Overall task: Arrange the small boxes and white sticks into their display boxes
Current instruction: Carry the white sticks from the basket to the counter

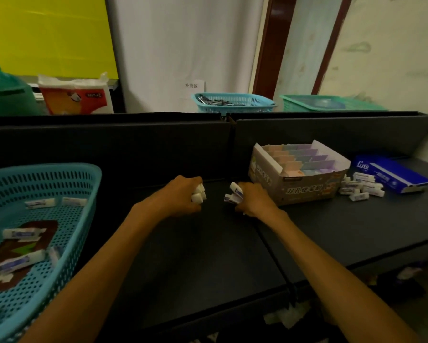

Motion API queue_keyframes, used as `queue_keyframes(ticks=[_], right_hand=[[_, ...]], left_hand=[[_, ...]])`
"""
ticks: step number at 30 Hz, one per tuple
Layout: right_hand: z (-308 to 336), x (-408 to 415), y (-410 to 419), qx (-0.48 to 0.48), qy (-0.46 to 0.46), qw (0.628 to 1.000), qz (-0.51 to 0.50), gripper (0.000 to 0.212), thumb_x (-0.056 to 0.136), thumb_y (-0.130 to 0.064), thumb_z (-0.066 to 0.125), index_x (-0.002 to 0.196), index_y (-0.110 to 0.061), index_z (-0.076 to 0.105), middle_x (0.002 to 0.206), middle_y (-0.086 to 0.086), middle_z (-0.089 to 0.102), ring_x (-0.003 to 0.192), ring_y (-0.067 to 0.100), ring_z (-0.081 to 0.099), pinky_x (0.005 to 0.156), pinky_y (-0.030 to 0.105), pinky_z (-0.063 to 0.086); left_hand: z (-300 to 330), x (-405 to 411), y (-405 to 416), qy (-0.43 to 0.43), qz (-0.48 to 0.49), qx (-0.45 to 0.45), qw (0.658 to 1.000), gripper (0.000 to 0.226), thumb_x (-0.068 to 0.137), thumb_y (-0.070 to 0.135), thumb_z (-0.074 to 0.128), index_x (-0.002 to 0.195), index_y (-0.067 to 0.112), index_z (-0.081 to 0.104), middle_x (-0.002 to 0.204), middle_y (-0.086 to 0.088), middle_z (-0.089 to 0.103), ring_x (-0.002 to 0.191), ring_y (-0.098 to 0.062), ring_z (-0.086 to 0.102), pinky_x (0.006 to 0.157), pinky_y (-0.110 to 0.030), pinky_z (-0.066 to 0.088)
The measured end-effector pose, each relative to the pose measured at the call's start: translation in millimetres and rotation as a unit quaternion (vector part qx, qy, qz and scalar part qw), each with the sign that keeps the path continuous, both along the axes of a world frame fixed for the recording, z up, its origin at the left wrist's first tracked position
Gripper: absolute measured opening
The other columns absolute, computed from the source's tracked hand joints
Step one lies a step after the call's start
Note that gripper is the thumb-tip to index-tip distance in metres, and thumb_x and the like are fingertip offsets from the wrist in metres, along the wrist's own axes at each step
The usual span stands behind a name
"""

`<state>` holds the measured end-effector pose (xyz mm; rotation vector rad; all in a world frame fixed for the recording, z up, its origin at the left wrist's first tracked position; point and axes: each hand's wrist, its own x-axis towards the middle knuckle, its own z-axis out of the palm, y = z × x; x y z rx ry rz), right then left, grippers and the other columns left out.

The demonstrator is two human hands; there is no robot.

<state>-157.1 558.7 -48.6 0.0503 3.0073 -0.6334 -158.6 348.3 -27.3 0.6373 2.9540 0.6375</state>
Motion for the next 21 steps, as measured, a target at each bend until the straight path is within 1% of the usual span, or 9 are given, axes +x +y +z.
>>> queue_keyframes(ticks=[4,8,11,15,18,20,21], right_hand=[[8,10,13,-0.003,0.006,1.0,0.013,0.061,0.08,-0.016,0.074,0.134,-0.017,0.046,0.132,0.011,0.052,0.116,0.026,0.053,0.095,0.036,0.047],[18,28,36,-0.012,0.012,0.999,0.036,0.06,0.079,-0.015,0.074,0.132,-0.018,0.048,0.131,0.008,0.053,0.117,0.024,0.052,0.093,0.031,0.042],[24,43,64,-0.013,0.019,1.0,0.016,0.063,0.077,-0.016,0.076,0.133,-0.018,0.048,0.131,0.008,0.052,0.115,0.023,0.052,0.091,0.029,0.043],[30,64,117,-0.006,0.026,0.999,-0.018,0.064,0.074,-0.014,0.077,0.132,-0.019,0.05,0.13,0.007,0.054,0.113,0.021,0.052,0.087,0.025,0.041],[32,81,163,0.009,0.024,0.998,-0.053,0.064,0.074,-0.017,0.077,0.131,-0.021,0.05,0.13,0.008,0.054,0.113,0.023,0.053,0.091,0.03,0.044],[34,93,193,0.006,0.027,0.997,-0.066,0.063,0.075,-0.016,0.077,0.132,-0.02,0.049,0.131,0.007,0.055,0.114,0.023,0.053,0.09,0.028,0.043],[36,98,209,0.006,0.031,0.997,-0.07,0.063,0.076,-0.015,0.076,0.133,-0.019,0.049,0.131,0.007,0.055,0.115,0.022,0.053,0.089,0.026,0.041]], left_hand=[[-1,-12,11,-0.008,-0.025,0.009,1.0,0.05,0.079,0.021,0.071,0.123,0.026,0.046,0.12,-0.003,0.053,0.107,-0.018,0.056,0.091,-0.036,0.05],[1,-19,34,-0.021,-0.059,0.016,0.998,0.049,0.079,0.02,0.071,0.122,0.026,0.047,0.121,-0.003,0.053,0.109,-0.019,0.055,0.093,-0.039,0.05],[1,-20,63,-0.02,-0.079,0.015,0.997,0.053,0.079,0.02,0.072,0.125,0.026,0.046,0.122,-0.003,0.053,0.109,-0.019,0.055,0.093,-0.039,0.05],[1,-14,113,-0.024,-0.13,0.023,0.991,0.05,0.077,0.02,0.073,0.121,0.026,0.049,0.12,0.0,0.054,0.105,-0.015,0.056,0.09,-0.035,0.05],[3,-8,158,-0.033,-0.167,0.024,0.985,0.049,0.077,0.02,0.072,0.12,0.026,0.05,0.125,0.0,0.053,0.112,-0.017,0.054,0.094,-0.035,0.048],[4,-5,191,-0.024,-0.182,0.014,0.983,0.048,0.078,0.021,0.072,0.121,0.026,0.049,0.128,0.0,0.051,0.117,-0.018,0.05,0.098,-0.037,0.046],[4,-4,209,-0.021,-0.187,0.009,0.982,0.048,0.078,0.022,0.072,0.121,0.026,0.049,0.127,-0.001,0.051,0.117,-0.018,0.05,0.098,-0.038,0.046]])
